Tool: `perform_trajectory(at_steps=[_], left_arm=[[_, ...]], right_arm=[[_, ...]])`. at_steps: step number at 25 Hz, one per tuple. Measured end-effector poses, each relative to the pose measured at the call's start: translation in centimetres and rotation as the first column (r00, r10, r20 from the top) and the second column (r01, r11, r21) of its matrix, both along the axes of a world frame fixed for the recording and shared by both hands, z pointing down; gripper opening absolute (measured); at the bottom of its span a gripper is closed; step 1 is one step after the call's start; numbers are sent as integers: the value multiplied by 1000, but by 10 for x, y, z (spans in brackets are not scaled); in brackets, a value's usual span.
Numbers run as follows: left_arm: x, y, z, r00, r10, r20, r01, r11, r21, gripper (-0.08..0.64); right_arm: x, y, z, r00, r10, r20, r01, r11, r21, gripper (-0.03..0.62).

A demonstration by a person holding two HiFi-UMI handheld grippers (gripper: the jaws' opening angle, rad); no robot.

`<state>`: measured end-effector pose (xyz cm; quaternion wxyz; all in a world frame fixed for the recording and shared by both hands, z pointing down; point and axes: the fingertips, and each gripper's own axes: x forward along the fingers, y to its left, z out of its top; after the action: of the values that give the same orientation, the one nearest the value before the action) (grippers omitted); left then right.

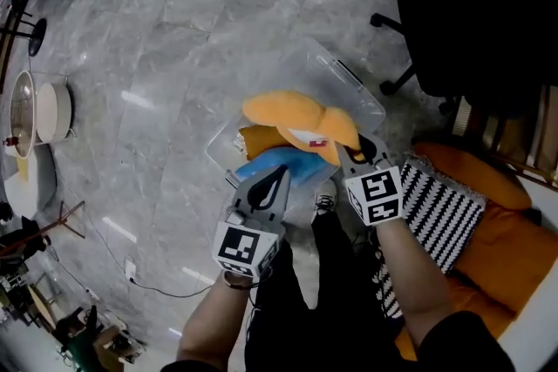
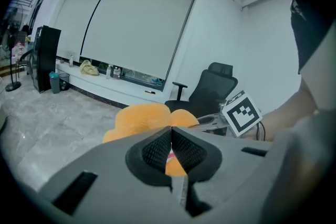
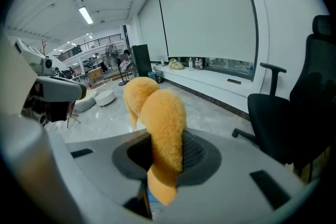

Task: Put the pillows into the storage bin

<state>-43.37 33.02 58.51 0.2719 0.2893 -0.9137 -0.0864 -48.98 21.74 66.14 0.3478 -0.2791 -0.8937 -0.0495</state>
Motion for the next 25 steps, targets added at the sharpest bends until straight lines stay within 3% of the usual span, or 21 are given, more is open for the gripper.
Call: perform_trajectory(at_steps=[10, 14, 18, 25], left_arm=[[-20, -2, 93, 995, -38, -93, 37, 999, -14, 6], [-16, -2, 114, 991, -41, -126, 40, 999, -8, 6], [-13, -1, 121, 989, -42, -144, 42, 999, -4, 6], [-19, -3, 113, 990, -42, -132, 44, 999, 15, 8]], right_arm=[[-31, -11, 107, 997, -26, -76, 31, 998, 58, 105], [-33, -14, 137, 994, -9, -106, 19, 996, 92, 173], [-30, -14, 145, 993, 19, -118, -12, 998, 58, 259], [-27, -5, 134, 994, 35, -104, -37, 999, -10, 267]])
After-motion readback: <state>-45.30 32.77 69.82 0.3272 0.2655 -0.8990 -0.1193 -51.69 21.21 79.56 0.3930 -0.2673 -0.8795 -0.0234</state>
